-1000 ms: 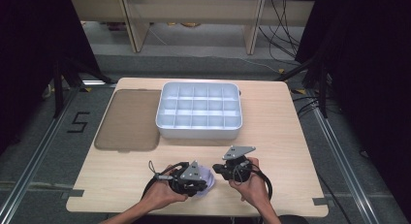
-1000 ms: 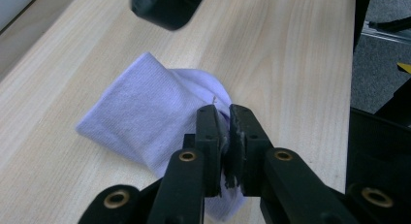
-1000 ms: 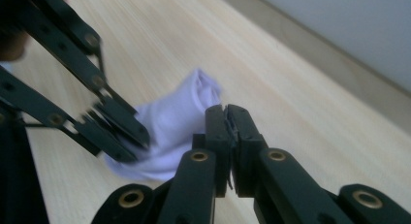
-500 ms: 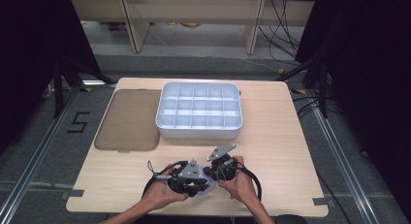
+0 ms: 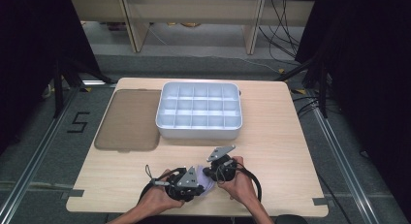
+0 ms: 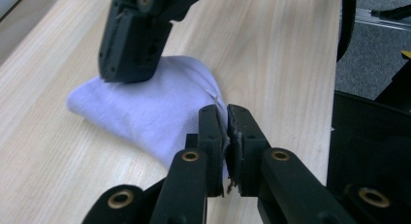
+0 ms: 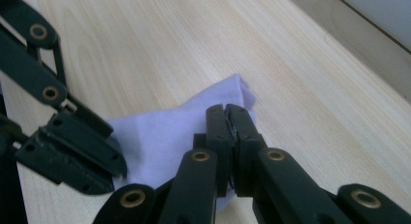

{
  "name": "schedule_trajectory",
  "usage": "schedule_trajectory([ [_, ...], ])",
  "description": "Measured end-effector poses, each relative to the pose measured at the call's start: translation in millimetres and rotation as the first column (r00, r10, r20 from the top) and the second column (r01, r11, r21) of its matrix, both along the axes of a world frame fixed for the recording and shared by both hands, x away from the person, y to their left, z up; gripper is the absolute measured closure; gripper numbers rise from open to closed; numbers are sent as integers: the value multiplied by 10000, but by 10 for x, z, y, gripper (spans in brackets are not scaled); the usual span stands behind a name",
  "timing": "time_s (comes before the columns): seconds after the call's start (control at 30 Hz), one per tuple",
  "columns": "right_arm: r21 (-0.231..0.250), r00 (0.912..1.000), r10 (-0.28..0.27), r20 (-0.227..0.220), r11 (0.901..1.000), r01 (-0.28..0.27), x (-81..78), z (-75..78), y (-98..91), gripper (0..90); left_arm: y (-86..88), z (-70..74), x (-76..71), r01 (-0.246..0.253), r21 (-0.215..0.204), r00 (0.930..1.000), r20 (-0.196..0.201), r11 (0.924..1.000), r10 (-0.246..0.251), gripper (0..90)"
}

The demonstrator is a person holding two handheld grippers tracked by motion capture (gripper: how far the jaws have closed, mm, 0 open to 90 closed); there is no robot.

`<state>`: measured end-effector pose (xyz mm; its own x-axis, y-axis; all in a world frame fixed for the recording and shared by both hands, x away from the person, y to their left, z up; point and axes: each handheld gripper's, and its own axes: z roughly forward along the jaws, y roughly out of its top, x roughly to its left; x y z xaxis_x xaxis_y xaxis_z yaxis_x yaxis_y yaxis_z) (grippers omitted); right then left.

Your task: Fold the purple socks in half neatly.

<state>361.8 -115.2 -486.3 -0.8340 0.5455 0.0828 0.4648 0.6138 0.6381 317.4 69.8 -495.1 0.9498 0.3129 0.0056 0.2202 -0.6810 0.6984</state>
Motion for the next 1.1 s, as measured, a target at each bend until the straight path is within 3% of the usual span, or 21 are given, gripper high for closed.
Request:
schedule_trajectory([
  [0.03, -69, 10000, -9, 38, 10000, 10, -4, 6, -11, 891, 3, -16, -3, -138, -298, 9999, -50, 9995, 136, 844],
  [0.1, 46, 10000, 17, -40, 10000, -17, -20, -1, -25, 894, 68, -22, 16, -258, -238, 9997, 27, 9994, 259, 843],
  [0.17, 73, 9998, -170, -139, 9998, 171, -47, -4, -37, 895, 141, -4, 51, -191, 138, 9997, 156, 9997, 188, 841],
  [0.2, -50, 9998, 110, 149, 9999, -110, -32, -23, -66, 895, 152, -15, 53, -488, -140, 9988, 81, 9987, 489, 837],
  [0.23, -2, 9998, -88, -172, 10000, 88, -60, 2, -72, 895, 163, -24, 63, -675, -367, 9977, -60, 9970, 673, 834],
  [0.33, 33, 9998, -56, -173, 10000, 57, -84, -1, -89, 895, 181, -44, 95, -806, -610, 9959, -458, 9949, 779, 832],
  [0.37, 57, 9997, -63, -215, 10000, 64, -93, 1, -92, 895, 200, -32, 126, -484, -296, 9986, -217, 9984, 478, 832],
  [0.43, 46, 10000, -3, 66, 10000, 2, -94, -19, -92, 895, 188, -42, 111, -881, -534, 9953, -440, 9947, 858, 830],
  [0.47, 63, 10000, 30, 75, 10000, -31, -98, -20, -93, 895, 212, -29, 145, -556, -193, 9984, -105, 9983, 554, 830],
  [0.5, -75, 9995, -174, -260, 9998, 172, -125, -2, -100, 895, 199, -49, 129, -1002, -455, 9948, -202, 9939, 994, 828],
  [0.53, -13, 9998, -106, -171, 9999, 106, -137, 1, -106, 895, 221, -34, 160, -737, -141, 9973, 40, 9972, 738, 827],
  [0.63, 11, 9997, -105, -221, 9999, 105, -170, 10, -121, 885, 228, -46, 174, -900, -150, 9958, -171, 9958, 897, 828],
  [0.7, 180, 9991, -324, -290, 9993, 330, -181, 22, -125, 802, 227, -45, 187, -763, -86, 9971, 37, 9971, 763, 827],
  [0.77, 333, 9992, -380, -80, 9987, 383, -176, 61, -142, 737, 230, -36, 185, -651, 91, 9979, 33, 9978, 651, 826],
  [0.83, 318, 9988, -486, 80, 9983, 483, -152, 117, -178, 657, 209, -57, 176, -827, -64, 9965, -147, 9966, 826, 824],
  [0.87, 322, 9985, -547, 31, 9980, 545, -128, 124, -196, 608, 209, -58, 179, -773, 120, 9970, -84, 9969, 774, 822],
  [0.9, 301, 9964, -807, -251, 9962, 815, -117, 126, -201, 586, 212, -64, 193, -421, 696, 9991, -37, 9967, 425, 807],
  [0.93, 353, 9974, -716, -121, 9968, 720, -83, 113, -222, 569, 200, -105, 186, -360, 790, 9993, -22, 9962, 363, 798],
  [1.0, 278, 9968, -754, -269, 9967, 762, -28, 93, -231, 540, 179, -117, 178, -413, 519, 9990, -163, 9978, 422, 800],
  [1.07, 338, 9970, -715, -312, 9968, 726, 20, 50, -232, 553, 171, -89, 181, -335, 614, 9994, -66, 9976, 339, 794],
  [1.1, 84, 9952, -773, -608, 9969, 779, 37, 47, -235, 561, 156, -98, 171, -478, 356, 9988, -118, 9982, 482, 793],
])
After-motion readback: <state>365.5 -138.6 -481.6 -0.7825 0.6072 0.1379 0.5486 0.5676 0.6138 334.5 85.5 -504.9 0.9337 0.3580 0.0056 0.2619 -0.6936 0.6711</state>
